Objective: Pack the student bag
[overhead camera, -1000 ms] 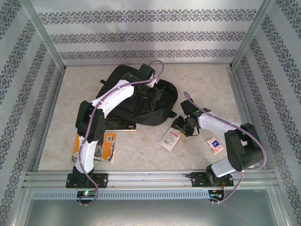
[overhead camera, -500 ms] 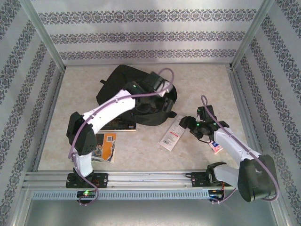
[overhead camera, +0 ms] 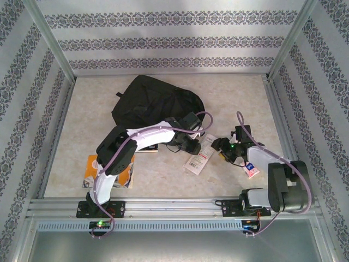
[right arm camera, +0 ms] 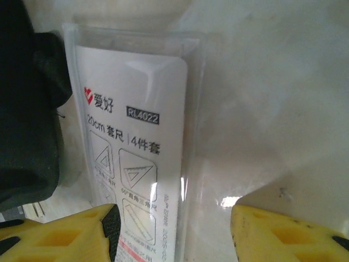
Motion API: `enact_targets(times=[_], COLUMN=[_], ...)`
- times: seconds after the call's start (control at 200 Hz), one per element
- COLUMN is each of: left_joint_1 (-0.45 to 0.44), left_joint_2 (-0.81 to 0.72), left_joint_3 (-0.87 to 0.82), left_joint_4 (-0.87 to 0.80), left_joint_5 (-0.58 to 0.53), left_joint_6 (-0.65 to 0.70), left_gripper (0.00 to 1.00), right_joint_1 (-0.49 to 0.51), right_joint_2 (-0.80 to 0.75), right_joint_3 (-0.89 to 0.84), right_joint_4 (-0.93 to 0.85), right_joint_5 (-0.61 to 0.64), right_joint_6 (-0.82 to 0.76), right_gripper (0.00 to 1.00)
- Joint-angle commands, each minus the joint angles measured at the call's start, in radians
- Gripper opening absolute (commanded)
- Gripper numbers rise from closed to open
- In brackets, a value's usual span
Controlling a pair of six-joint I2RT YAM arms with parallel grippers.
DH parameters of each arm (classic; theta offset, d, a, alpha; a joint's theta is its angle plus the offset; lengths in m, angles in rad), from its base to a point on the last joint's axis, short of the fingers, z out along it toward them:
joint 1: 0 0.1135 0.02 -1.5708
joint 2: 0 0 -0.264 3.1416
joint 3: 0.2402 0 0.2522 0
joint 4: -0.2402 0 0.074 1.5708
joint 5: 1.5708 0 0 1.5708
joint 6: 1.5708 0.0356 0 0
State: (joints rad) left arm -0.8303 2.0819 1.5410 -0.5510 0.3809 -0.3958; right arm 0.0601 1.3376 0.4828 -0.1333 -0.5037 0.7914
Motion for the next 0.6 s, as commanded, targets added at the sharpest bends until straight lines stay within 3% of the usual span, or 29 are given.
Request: enact_targets(times=[0.0,0.24,0.595], left_joint_1=[0.027,0.051,0.051], left_joint_2=[0.030,0.081,0.115], left_joint_3=[-0.002,-0.016,-0.026], left_joint_4=[0.075,0.105,0.125], left_joint_5=[-0.011,-0.006,0.018], left_joint_6=[-0.029,-0.033,-0.041], left_gripper=[0.26,0.17,0.13], right_joint_1=[0.000,0.007,0.068], right_joint_2=[0.050,0.119,0.067], right_joint_3=[0.003,-0.016,0.003], right_joint_4=[0.121,0.261,0.225], right_joint_5=[-0.076,-0.164,-0.137], right_joint_6=[0.017,0.063,0.032], right_gripper=[0.55,0.54,0.53])
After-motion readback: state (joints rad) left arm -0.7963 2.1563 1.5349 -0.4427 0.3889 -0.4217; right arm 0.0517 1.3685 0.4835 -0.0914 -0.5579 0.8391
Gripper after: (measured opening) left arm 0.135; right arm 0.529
